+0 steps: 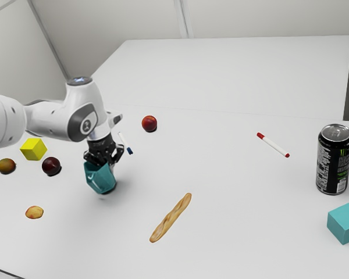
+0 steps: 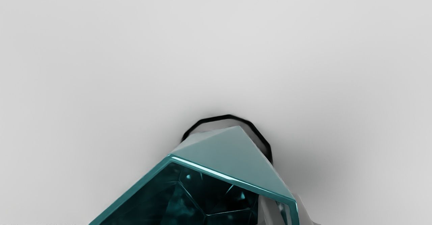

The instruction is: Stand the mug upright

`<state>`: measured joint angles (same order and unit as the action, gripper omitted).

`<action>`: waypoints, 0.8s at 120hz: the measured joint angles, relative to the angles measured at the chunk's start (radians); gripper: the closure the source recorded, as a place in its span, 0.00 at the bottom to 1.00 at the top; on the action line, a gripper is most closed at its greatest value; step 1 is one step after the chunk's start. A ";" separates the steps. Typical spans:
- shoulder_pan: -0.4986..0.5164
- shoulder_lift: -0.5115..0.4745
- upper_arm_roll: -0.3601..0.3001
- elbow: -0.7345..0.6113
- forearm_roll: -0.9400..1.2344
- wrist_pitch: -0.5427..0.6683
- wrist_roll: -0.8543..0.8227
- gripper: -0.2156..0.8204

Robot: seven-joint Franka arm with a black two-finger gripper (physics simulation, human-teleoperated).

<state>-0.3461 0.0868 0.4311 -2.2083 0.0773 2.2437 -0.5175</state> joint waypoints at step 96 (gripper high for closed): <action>-0.006 0.019 0.001 0.042 -0.014 -0.011 -0.092 0.25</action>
<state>-0.3522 0.1063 0.4326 -2.1659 0.0634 2.2330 -0.6096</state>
